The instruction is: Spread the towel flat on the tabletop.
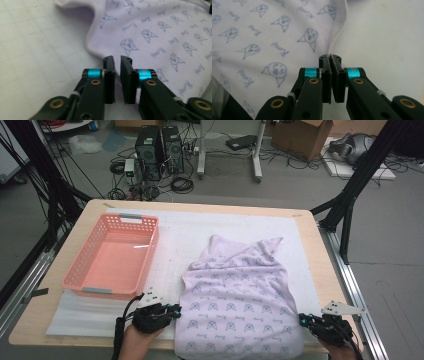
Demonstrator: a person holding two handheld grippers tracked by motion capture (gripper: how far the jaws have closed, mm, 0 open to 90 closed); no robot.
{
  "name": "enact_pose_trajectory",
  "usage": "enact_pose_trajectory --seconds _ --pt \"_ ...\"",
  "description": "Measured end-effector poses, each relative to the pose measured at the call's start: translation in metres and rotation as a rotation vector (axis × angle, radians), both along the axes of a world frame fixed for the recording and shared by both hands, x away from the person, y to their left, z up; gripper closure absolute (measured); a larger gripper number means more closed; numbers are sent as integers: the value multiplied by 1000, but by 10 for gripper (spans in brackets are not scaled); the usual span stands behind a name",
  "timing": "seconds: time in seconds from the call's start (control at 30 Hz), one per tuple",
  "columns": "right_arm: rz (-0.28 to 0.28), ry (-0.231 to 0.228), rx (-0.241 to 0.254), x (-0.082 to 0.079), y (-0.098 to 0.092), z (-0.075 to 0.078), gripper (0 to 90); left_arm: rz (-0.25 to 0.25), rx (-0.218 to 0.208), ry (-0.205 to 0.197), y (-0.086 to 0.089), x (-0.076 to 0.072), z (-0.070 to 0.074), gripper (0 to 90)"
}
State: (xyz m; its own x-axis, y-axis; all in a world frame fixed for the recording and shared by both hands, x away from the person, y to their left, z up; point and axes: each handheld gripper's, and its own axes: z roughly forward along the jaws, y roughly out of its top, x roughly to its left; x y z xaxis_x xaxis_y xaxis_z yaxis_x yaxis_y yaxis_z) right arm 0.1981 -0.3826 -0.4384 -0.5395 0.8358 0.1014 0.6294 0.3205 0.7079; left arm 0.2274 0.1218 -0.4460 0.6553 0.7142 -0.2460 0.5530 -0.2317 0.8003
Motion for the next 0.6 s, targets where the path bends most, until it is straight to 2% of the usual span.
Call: enact_pose_trajectory --seconds 0.03,0.07,0.1,0.2,0.27,0.3,0.37,0.4,0.47,0.5,0.53,0.6 --pt "7 1 15 -2 -2 0 851 -7 -7 -14 -3 2 1 738" --pt "0 -12 35 -2 -3 0 766 -4 -4 -24 -5 4 1 673" --pt "-15 -19 38 -2 -2 1 716 2 3 -33 -8 6 1 611" --pt "-44 -45 47 3 1 3 616 24 17 -54 -15 15 -2 511" --pt "-49 -62 33 8 4 2 569 26 32 -54 -19 22 -5 498" --pt "-58 -62 26 11 6 1 560 25 56 -31 -22 25 -6 502" --pt "-75 -57 12 19 9 -2 561 31 58 -28 -25 27 -6 566" --pt "-77 -51 10 21 10 -4 592 21 81 -28 -26 26 -7 690" --pt "-62 -45 -11 23 11 -7 726 7 106 -30 -27 23 -6 878" --pt "-51 -41 -6 22 10 -7 872 8 104 -13 -25 21 -4 886" --pt "-31 -22 16 20 8 -6 871 9 102 -3 -22 19 -4 894" --pt "-16 -19 14 15 5 -6 879 8 99 15 -15 13 -3 898"
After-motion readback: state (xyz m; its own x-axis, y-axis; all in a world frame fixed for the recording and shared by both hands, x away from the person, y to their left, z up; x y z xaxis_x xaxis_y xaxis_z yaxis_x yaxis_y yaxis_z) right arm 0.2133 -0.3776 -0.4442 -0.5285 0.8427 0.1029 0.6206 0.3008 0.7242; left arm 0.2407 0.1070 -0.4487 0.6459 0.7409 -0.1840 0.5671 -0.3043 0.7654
